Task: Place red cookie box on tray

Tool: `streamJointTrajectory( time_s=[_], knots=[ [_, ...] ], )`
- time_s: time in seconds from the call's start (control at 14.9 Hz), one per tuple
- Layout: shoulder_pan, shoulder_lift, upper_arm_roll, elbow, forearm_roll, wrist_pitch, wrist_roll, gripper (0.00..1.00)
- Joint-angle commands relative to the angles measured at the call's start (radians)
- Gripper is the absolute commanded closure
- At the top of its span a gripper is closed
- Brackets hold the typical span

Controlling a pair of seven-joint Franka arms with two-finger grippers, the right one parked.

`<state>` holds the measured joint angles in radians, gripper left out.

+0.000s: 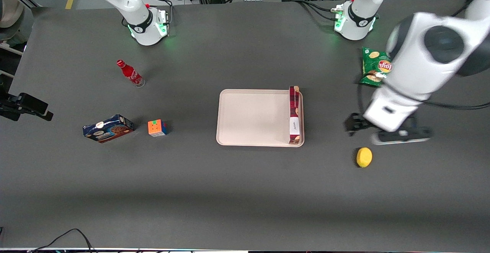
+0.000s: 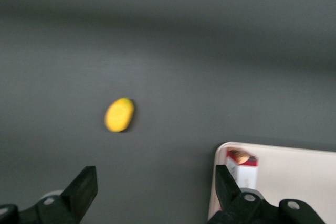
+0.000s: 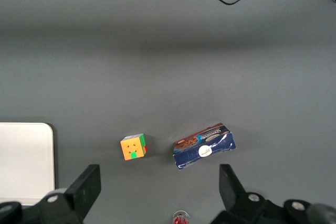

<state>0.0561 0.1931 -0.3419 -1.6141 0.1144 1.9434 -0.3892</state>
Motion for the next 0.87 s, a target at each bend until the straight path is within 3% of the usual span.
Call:
streamJointTrajectory(
  time_s=[0.0,0.4,0.81],
  knots=[
    [-0.006,-0.069,0.164,0.084,-0.071,-0.18,0.206,0.0],
    [-0.004,-0.069,0.291,0.215,-0.076,-0.368,0.403,0.0],
    [-0.007,-0.08,0.293,0.223,-0.107,-0.377,0.421,0.0]
  ],
)
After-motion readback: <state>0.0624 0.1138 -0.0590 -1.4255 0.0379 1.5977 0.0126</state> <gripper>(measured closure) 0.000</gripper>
